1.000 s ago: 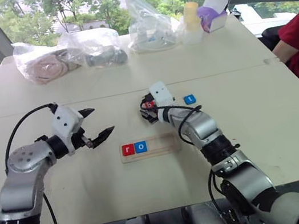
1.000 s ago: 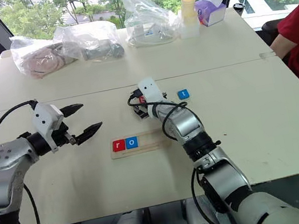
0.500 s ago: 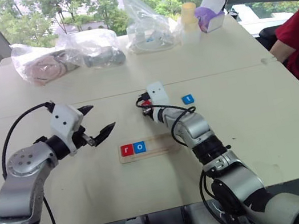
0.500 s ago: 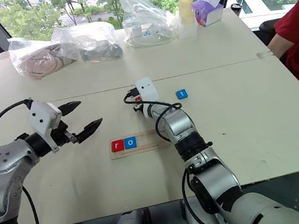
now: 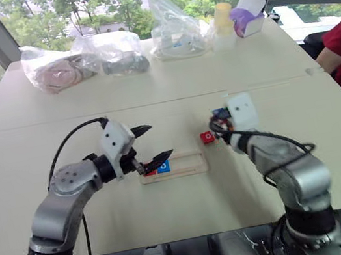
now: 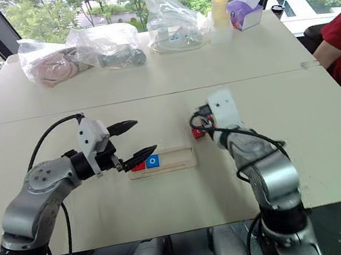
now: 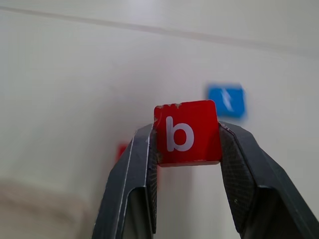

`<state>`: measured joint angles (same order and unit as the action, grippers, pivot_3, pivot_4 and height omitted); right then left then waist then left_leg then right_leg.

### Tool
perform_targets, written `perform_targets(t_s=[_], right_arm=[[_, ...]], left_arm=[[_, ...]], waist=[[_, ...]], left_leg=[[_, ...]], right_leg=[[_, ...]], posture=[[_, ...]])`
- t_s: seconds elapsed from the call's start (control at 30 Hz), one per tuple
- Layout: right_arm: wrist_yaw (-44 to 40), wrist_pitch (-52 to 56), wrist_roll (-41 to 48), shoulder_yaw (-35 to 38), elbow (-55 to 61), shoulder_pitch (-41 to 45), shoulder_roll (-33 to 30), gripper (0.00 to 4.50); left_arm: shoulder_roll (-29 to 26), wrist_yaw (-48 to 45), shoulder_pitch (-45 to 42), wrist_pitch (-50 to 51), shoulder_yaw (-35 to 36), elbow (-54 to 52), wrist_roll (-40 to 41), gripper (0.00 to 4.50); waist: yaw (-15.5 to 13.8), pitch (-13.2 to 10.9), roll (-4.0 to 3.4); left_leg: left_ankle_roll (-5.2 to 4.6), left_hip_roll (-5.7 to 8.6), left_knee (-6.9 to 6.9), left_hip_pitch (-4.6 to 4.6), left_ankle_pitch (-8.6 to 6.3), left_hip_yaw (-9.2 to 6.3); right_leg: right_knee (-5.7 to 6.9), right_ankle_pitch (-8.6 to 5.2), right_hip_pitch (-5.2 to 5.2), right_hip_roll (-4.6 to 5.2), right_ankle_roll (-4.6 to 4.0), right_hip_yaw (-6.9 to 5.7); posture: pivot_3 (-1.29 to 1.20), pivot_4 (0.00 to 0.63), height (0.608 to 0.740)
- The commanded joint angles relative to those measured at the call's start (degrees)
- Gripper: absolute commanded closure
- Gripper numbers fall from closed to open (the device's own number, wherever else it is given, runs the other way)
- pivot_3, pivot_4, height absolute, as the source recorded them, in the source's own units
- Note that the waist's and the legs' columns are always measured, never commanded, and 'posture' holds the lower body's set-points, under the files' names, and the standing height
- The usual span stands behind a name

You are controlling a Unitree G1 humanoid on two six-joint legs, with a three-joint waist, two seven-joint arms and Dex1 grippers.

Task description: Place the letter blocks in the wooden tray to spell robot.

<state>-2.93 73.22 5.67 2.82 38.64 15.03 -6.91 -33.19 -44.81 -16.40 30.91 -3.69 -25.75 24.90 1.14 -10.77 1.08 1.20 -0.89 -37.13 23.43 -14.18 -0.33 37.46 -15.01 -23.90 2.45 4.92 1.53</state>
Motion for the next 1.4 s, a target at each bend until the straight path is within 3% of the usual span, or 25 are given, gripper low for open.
perform_targets(t_s=[0.03, 0.4, 0.43, 0.57, 0.6, 0.7, 0.77, 0.87, 0.93, 1.17, 1.4], right_arm=[[1.8, 3.0, -0.3, 3.3, 4.5, -2.0, 2.2, 3.35], [6.4, 6.8, -2.7, 1.5, 5.3, -5.3, 5.2, 3.35], [6.6, 6.6, -2.8, 1.5, 5.1, -5.2, 5.5, 2.32], [3.4, 5.9, -0.6, 3.9, 5.9, -3.7, 4.8, 0.39], [-0.5, 5.0, 1.5, 6.7, 6.0, -2.3, 1.4, 0.02], [-17.1, -0.2, 9.8, 13.2, 3.8, 0.5, -13.0, 0.02], [-28.1, -7.7, 13.4, 13.0, 1.1, -1.3, -22.6, 0.02], [-43.8, -27.8, 11.4, 9.8, -8.5, -6.8, -35.9, 0.02], [-50.0, -39.6, 8.9, 8.1, -19.1, -6.9, -41.1, 0.02], [-67.2, -60.3, 8.8, 1.7, -41.1, 0.3, -45.0, 0.02], [-71.7, -71.1, 4.7, -5.3, -54.7, 7.5, -41.9, 0.02]], left_arm=[[-1.4, -3.1, -0.6, -1.9, -1.3, 1.0, -0.6, 0.00], [-2.8, -7.8, -1.6, -3.4, -4.0, 3.4, -1.6, 0.00], [-2.9, -7.9, -1.5, -3.6, -4.3, 3.3, -2.0, 0.00], [-3.1, -7.8, -1.4, -3.4, -4.2, 3.0, -2.0, 0.00], [-3.4, -8.0, -1.6, -2.7, -3.1, 3.0, -1.0, 0.00], [-4.8, -9.7, -2.3, -1.1, 0.0, 3.7, 2.1, 0.00], [-6.6, -11.8, -3.0, -0.8, 0.6, 4.3, 2.9, 0.00], [-10.8, -16.7, -4.2, 1.1, 2.4, 4.5, 6.0, 0.00], [-14.5, -20.7, -4.4, 2.7, 3.9, 4.4, 8.3, 0.00], [-21.9, -26.5, -2.9, 2.4, 6.9, 5.9, 9.1, 0.00], [-22.1, -23.0, 0.8, 5.3, 9.9, 2.7, 11.0, 0.00]], waist=[[0.3, 0.0, -0.01], [0.0, 0.0, -0.02], [0.0, 0.0, -0.02], [0.0, 0.0, -0.02], [0.0, 0.0, -0.02], [-0.1, -0.1, -0.12], [-0.2, -0.1, -0.09], [-0.2, -0.1, -0.06], [0.0, -0.1, -0.04], [0.3, -0.1, -0.08], [-0.2, -0.1, -0.08]], left_leg=[[0.00, 0.00, 0.00, -0.01, 0.00, 0.05], [0.00, -0.01, 0.01, 0.03, 0.00, 0.05], [0.00, -0.01, 0.01, 0.03, 0.00, 0.04], [0.00, -0.01, 0.01, 0.03, 0.00, 0.05], [0.00, -0.01, 0.01, 0.03, 0.00, 0.05], [0.00, 0.00, -0.03, 0.05, 0.00, 0.08], [-0.01, 0.01, -0.04, 0.02, 0.00, 0.05], [-0.07, 0.05, 0.05, -0.04, -0.04, 0.05], [-0.12, 0.07, 0.06, -0.04, -0.07, 0.06], [-0.11, 0.02, -0.04, -0.12, -0.07, 0.23], [-0.11, -0.03, -0.04, -0.08, -0.07, 0.20]], right_leg=[[0.00, -0.01, -0.01, 0.00, -0.01, 0.04], [-0.06, -0.06, -0.03, 0.08, -0.08, 0.05], [-0.06, -0.07, -0.03, 0.07, -0.10, 0.04], [-0.07, -0.08, -0.02, 0.07, -0.12, 0.04], [-0.08, -0.08, -0.02, 0.07, -0.10, 0.04], [-0.16, -0.03, 0.02, 0.13, -0.02, 0.04], [-0.32, -0.10, 0.16, 0.14, -0.11, -0.03], [-0.45, -0.19, 0.33, 0.05, -0.01, -0.14], [-0.47, -0.18, 0.34, 0.01, 0.03, -0.15], [-0.35, -0.18, 0.34, 0.01, -0.02, -0.06], [-0.36, -0.10, 0.33, 0.09, 0.12, -0.06]], posture=[[0.00, 0.150, 0.740], [0.00, 0.150, 0.740], [0.00, 0.150, 0.740], [0.00, 0.150, 0.740], [0.00, 0.150, 0.740], [0.00, 0.150, 0.740], [0.00, 0.150, 0.740], [0.00, 0.150, 0.740], [0.00, 0.150, 0.740], [0.00, 0.150, 0.740], [0.00, 0.150, 0.740]])
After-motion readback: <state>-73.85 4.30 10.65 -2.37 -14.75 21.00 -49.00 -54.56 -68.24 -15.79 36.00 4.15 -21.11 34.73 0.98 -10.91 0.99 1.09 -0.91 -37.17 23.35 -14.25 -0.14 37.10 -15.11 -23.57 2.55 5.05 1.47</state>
